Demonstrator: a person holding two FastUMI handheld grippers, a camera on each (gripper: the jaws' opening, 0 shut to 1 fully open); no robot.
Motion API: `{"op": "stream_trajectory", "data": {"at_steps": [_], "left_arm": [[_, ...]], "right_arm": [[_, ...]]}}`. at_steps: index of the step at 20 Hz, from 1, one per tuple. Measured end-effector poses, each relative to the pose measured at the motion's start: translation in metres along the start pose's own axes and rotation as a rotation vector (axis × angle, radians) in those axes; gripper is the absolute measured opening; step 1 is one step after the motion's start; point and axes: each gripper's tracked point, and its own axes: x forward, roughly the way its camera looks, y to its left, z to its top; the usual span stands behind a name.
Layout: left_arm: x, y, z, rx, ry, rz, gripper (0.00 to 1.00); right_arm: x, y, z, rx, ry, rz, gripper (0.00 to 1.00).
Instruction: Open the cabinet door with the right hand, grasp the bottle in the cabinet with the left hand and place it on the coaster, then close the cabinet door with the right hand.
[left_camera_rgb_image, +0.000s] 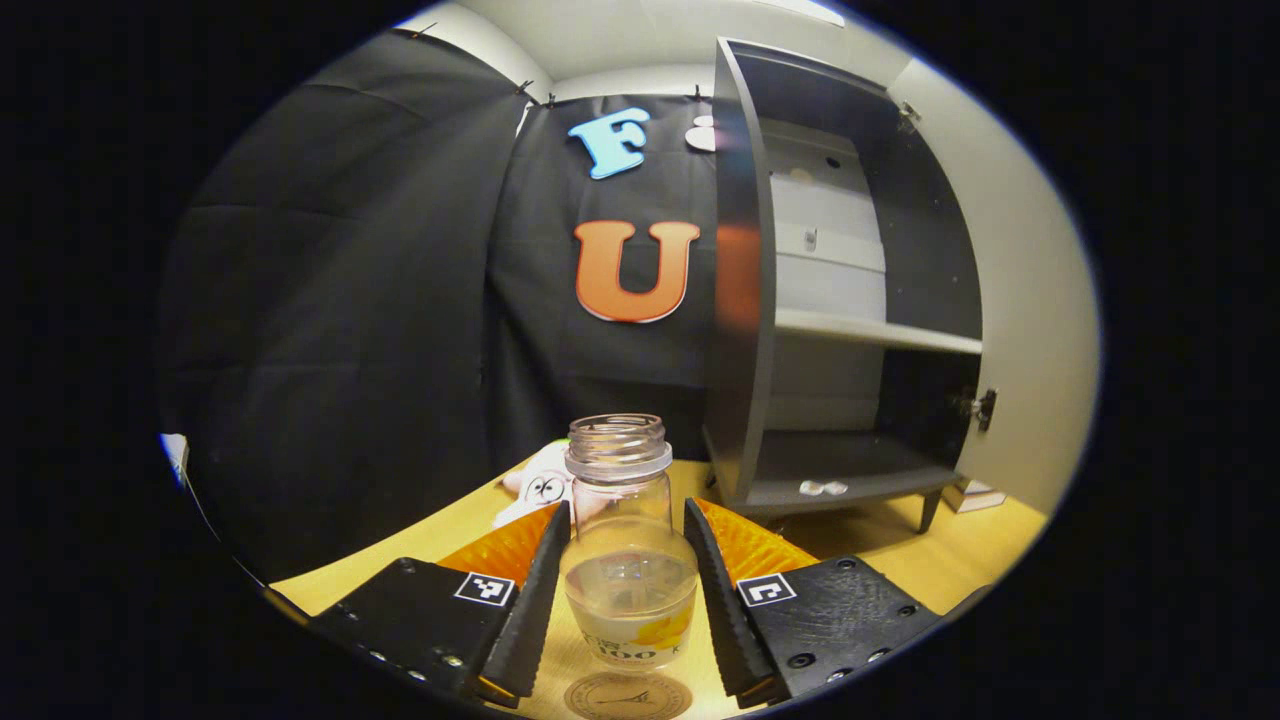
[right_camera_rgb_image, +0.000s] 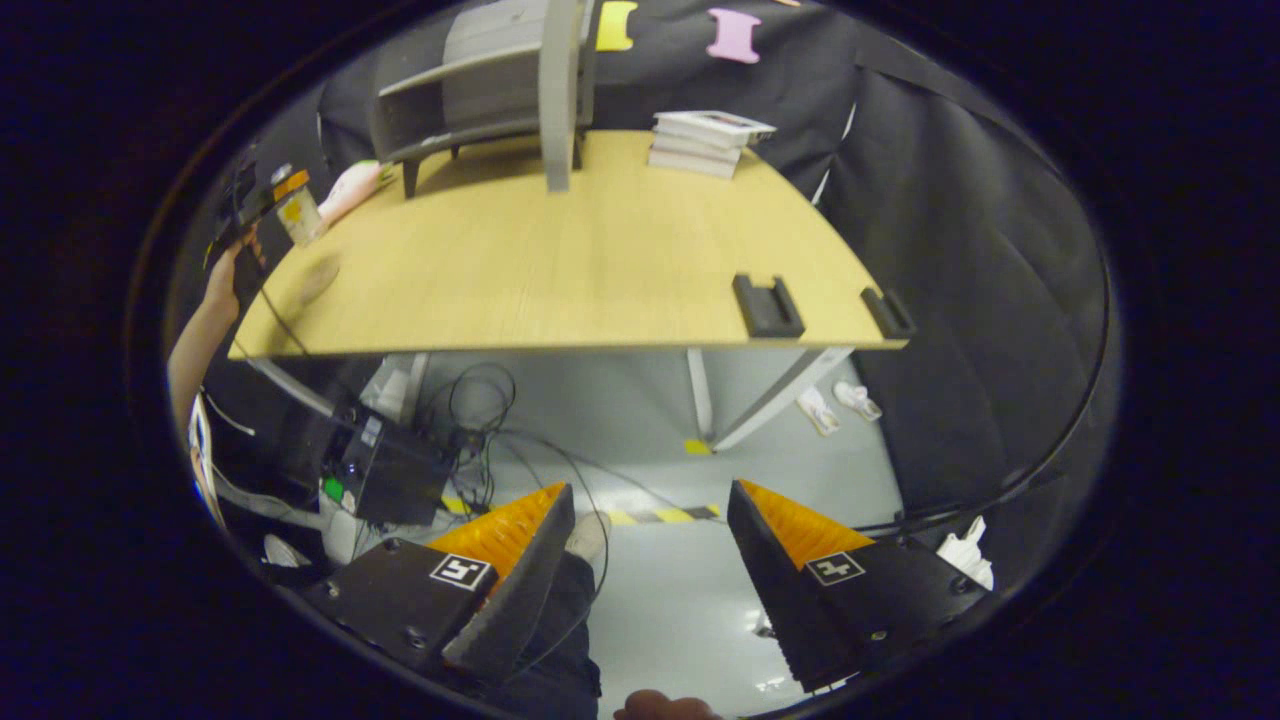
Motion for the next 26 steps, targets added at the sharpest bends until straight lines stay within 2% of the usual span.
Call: {"op": "stream_trajectory", "data": {"at_steps": [3, 4, 5, 6, 7, 9, 11, 12, 14, 15, 17, 18, 19, 20, 21, 22, 23, 26], "left_arm": [[-0.010, -0.001, -0.031, 0.009, 0.006, -0.009, 0.66], [-0.014, -0.001, -0.038, -0.001, 0.013, -0.014, 0.65], [-0.016, -0.002, -0.033, 0.011, -0.036, -0.016, 0.65], [-0.021, -0.003, -0.035, 0.019, -0.035, -0.018, 0.65], [-0.022, -0.003, -0.040, 0.024, -0.013, -0.014, 0.65], [-0.023, -0.004, -0.033, 0.013, -0.012, -0.009, 0.66], [-0.025, -0.003, -0.034, 0.007, 0.008, -0.008, 0.66], [-0.027, -0.002, -0.035, 0.005, 0.016, -0.001, 0.66], [-0.030, -0.006, -0.034, -0.021, 0.016, 0.000, 0.66], [-0.031, -0.005, -0.036, -0.020, 0.018, -0.008, 0.66], [-0.037, -0.004, -0.044, -0.021, 0.021, -0.023, 0.69], [-0.039, -0.004, -0.050, -0.038, 0.037, -0.026, 0.77], [-0.040, -0.005, -0.052, -0.056, 0.046, -0.034, 0.81], [-0.043, -0.005, -0.052, -0.062, 0.042, -0.037, 0.91], [-0.042, -0.004, -0.048, -0.061, 0.019, -0.038, 0.96], [-0.043, -0.005, -0.041, -0.052, -0.011, -0.046, 0.98], [-0.045, -0.006, -0.036, -0.033, -0.035, -0.054, 0.96], [-0.044, -0.010, -0.030, 0.036, -0.054, -0.069, 0.95]], "right_arm": [[0.007, -0.001, -0.007, 0.026, 0.040, -0.013, 1.00], [0.012, 0.003, -0.009, 0.039, 0.057, 0.000, 1.00], [0.016, 0.008, -0.009, 0.047, 0.075, 0.018, 0.96], [0.020, 0.017, -0.008, 0.055, 0.094, 0.049, 1.00], [0.021, 0.025, -0.005, 0.066, 0.099, 0.073, 0.96], [0.022, 0.036, 0.007, 0.062, 0.082, 0.097, 0.99], [0.019, 0.047, 0.017, 0.025, 0.055, 0.107, 0.96], [0.017, 0.050, 0.020, 0.005, 0.047, 0.110, 1.00], [0.015, 0.058, 0.018, -0.012, 0.046, 0.118, 0.99], [0.015, 0.060, 0.015, -0.009, 0.051, 0.123, 0.95], [0.016, 0.066, 0.011, 0.008, 0.065, 0.140, 1.00], [0.015, 0.065, 0.010, 0.016, 0.065, 0.140, 1.00], [0.014, 0.065, 0.009, 0.022, 0.066, 0.135, 0.96], [0.014, 0.065, 0.007, 0.029, 0.069, 0.132, 0.96], [0.014, 0.065, 0.005, 0.037, 0.074, 0.134, 0.96], [0.014, 0.068, 0.003, 0.044, 0.082, 0.137, 0.95], [0.014, 0.070, 0.002, 0.046, 0.086, 0.141, 0.98], [0.011, 0.079, 0.002, 0.028, 0.093, 0.156, 0.98]]}}
